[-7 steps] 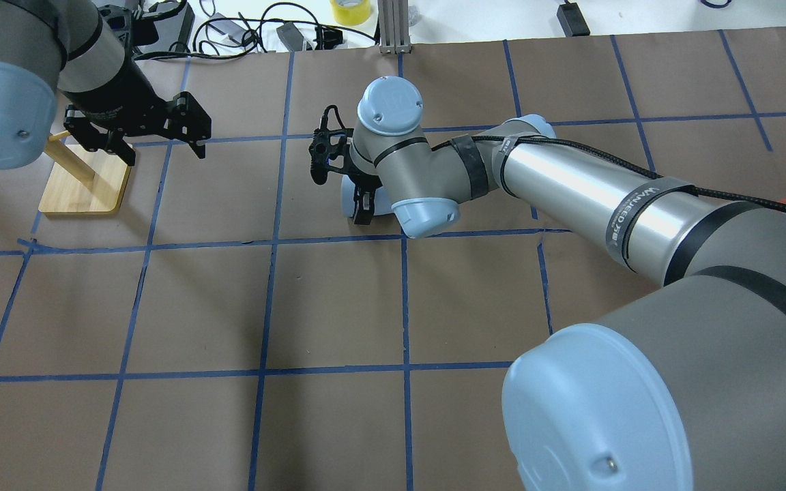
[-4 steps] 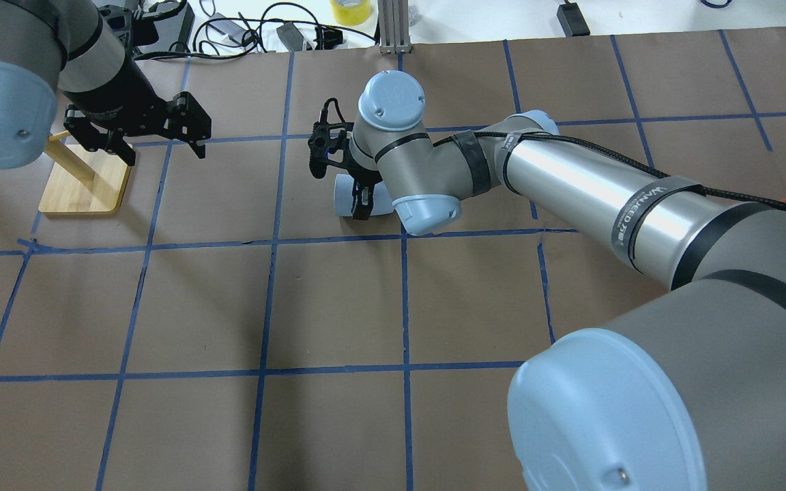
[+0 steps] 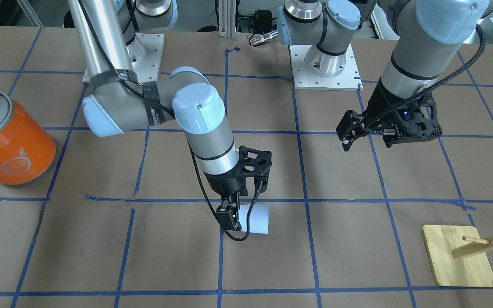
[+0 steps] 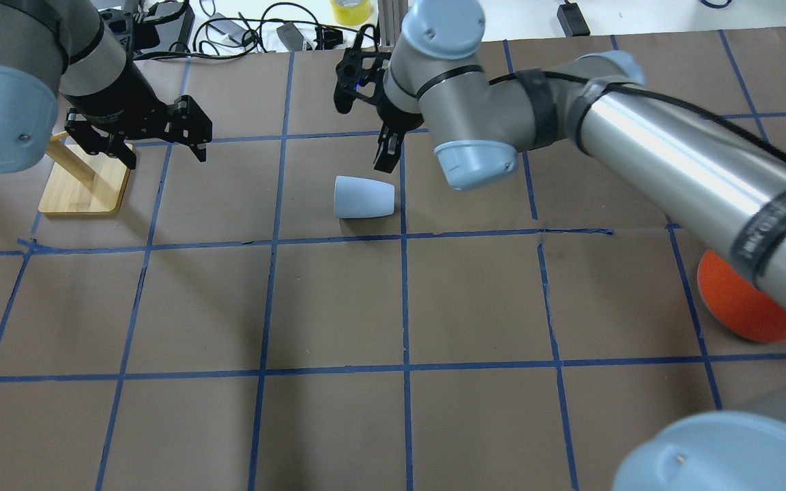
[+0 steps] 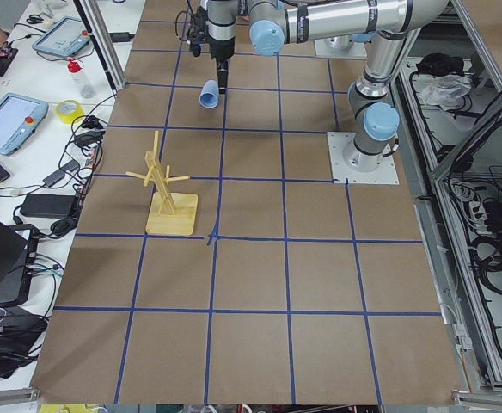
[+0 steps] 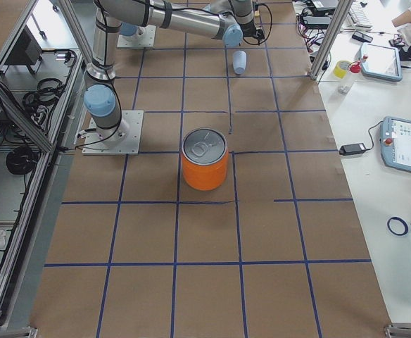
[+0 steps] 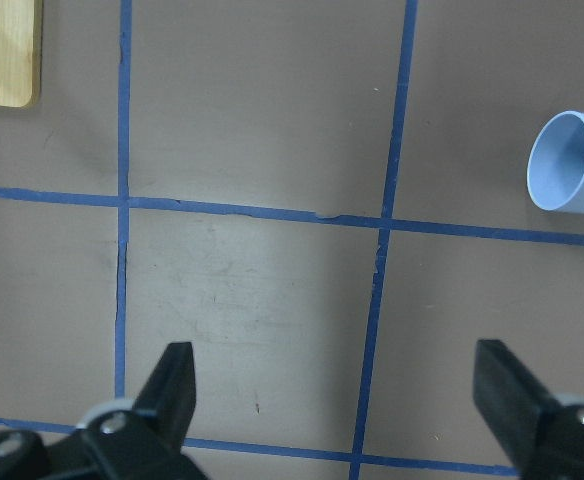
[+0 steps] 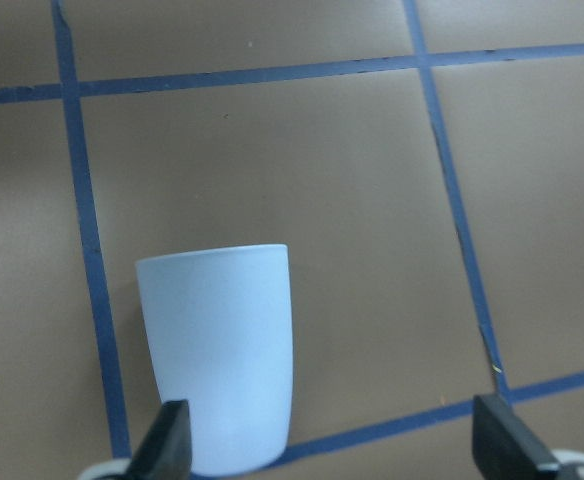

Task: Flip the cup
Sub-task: 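Release the cup on its side and raise the right gripper away, then reach the left gripper to the lying cup and grasp its rim, then lift the cup with the left gripper and rotate it opening-up, then set the cup upright on the table and open the left gripper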

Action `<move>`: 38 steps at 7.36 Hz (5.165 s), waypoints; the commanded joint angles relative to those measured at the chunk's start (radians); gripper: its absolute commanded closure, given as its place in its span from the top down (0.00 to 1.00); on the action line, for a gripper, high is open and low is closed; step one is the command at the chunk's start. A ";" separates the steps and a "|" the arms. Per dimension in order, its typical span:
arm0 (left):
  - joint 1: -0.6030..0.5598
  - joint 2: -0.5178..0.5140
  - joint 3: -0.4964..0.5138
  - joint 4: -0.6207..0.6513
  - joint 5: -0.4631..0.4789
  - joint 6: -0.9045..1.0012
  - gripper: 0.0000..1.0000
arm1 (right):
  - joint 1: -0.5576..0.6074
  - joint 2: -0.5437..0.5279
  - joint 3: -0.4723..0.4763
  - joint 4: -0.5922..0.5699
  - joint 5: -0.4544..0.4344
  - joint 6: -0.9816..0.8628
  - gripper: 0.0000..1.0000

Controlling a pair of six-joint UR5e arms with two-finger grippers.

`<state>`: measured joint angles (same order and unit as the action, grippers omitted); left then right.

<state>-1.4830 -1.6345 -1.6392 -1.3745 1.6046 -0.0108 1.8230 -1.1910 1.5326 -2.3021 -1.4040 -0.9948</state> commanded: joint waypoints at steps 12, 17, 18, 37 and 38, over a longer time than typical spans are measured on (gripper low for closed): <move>-0.106 -0.436 -0.074 0.431 -0.577 -0.166 1.00 | -0.226 -0.390 -0.003 0.582 -0.148 0.922 1.00; -0.141 -0.470 -0.067 0.448 -0.580 -0.187 0.00 | -0.231 -0.406 -0.006 0.705 -0.122 1.102 1.00; -0.142 -0.470 -0.061 0.450 -0.577 -0.217 0.00 | -0.231 -0.407 -0.009 0.725 -0.124 1.084 1.00; -0.037 -0.470 0.148 0.407 0.085 -0.101 0.00 | -0.254 -0.418 0.011 0.612 -0.168 1.056 1.00; -0.037 -0.470 0.142 0.407 0.083 -0.103 0.00 | -0.254 -0.418 0.011 0.612 -0.168 1.056 1.00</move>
<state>-1.5211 -2.1024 -1.4877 -0.9680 1.6992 -0.1116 1.5689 -1.6085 1.5405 -1.6905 -1.5723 0.0614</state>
